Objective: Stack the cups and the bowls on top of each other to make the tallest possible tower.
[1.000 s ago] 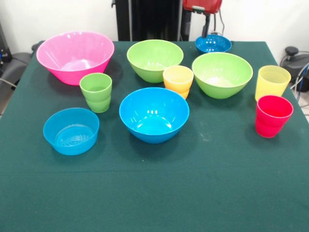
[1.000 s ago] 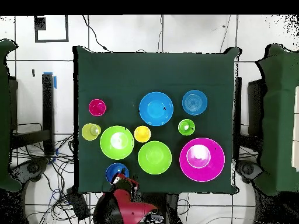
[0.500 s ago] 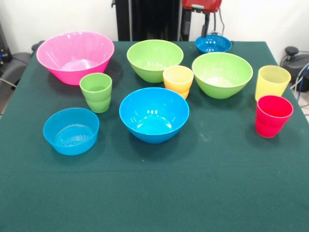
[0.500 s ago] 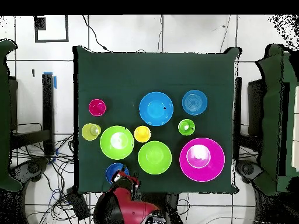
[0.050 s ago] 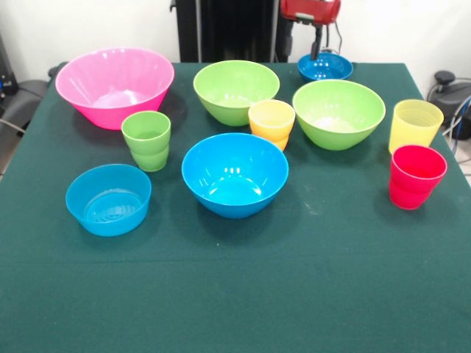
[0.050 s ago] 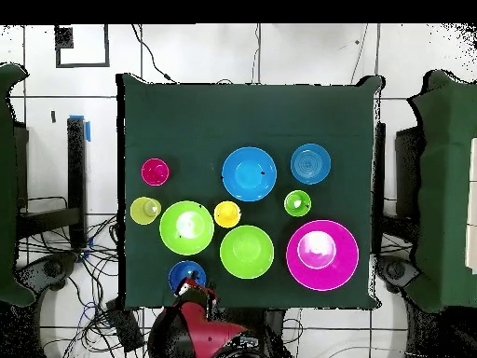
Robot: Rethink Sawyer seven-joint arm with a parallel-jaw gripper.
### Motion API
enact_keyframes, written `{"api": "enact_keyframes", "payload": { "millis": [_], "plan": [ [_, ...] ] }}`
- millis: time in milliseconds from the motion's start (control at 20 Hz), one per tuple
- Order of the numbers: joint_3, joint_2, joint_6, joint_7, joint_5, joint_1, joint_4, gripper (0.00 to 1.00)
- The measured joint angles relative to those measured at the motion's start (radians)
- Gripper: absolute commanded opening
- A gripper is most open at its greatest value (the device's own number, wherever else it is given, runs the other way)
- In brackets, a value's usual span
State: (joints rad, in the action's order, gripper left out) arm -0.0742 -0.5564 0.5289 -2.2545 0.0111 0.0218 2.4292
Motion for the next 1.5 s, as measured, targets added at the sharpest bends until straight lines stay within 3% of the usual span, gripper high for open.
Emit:
{"api": "enact_keyframes", "payload": {
  "millis": [400, 1500],
  "plan": [
    [0.014, 0.045, 0.028, -0.025, -0.020, -0.028, -0.001, 1.00],
    [0.022, 0.140, 0.051, -0.029, -0.017, 0.010, -0.016, 1.00]
  ]
}}
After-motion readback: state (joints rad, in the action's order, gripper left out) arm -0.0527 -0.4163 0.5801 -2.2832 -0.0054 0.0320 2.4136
